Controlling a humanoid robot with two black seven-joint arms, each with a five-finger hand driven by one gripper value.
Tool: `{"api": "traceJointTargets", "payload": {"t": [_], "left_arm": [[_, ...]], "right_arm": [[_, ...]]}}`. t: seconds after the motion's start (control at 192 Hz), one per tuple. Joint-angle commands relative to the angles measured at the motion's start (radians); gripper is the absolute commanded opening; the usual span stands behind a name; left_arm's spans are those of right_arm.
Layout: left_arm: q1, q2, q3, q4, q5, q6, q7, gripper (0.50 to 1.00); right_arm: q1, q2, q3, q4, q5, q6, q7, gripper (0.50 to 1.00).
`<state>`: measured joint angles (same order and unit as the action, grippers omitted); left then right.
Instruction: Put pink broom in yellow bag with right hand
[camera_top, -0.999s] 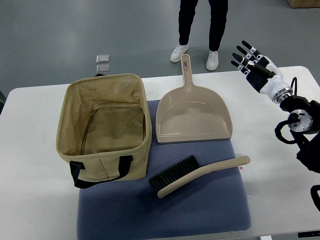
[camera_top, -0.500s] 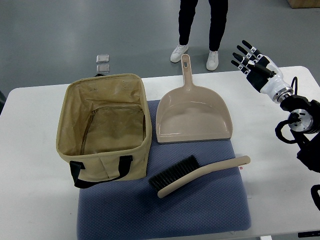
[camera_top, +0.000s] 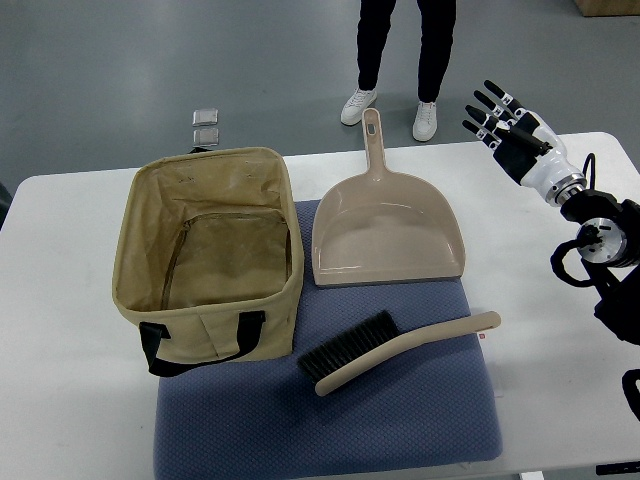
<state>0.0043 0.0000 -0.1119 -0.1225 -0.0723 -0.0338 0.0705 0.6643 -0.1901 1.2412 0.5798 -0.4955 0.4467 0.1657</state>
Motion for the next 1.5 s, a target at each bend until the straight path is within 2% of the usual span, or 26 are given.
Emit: {"api": "traceJointTargets", "payload": {"t": [0.0, 0.89, 1.098, 1.374, 1.494], "left_arm": [[0.000, 0.000, 0.000, 0.000, 0.000, 0.000, 0.000, 1.000], [0.000, 0.000, 0.000, 0.000, 0.000, 0.000, 0.000, 1.000], [0.000, 0.000, 0.000, 0.000, 0.000, 0.000, 0.000, 1.000], [-0.001, 0.000, 0.000, 0.000, 0.000, 0.000, 0.000, 1.000], [0.000, 0.000, 0.000, 0.000, 0.000, 0.000, 0.000, 1.000]], "right_arm": [[0.000, 0.001, 0.001, 0.000, 0.000, 0.000, 0.000, 0.930], [0.001, -0.008, -0.006, 0.003, 0.000, 0.032, -0.003, 0.930], [0.005, -0.019, -0.014, 0.003, -0.001, 0.073, -0.003, 0.930], [0.005, -0.026, -0.022, 0.005, -0.006, 0.079, -0.002, 0.930], [0.024, -0.075, -0.106, 0.014, -0.012, 0.136, 0.014, 0.930]]}}
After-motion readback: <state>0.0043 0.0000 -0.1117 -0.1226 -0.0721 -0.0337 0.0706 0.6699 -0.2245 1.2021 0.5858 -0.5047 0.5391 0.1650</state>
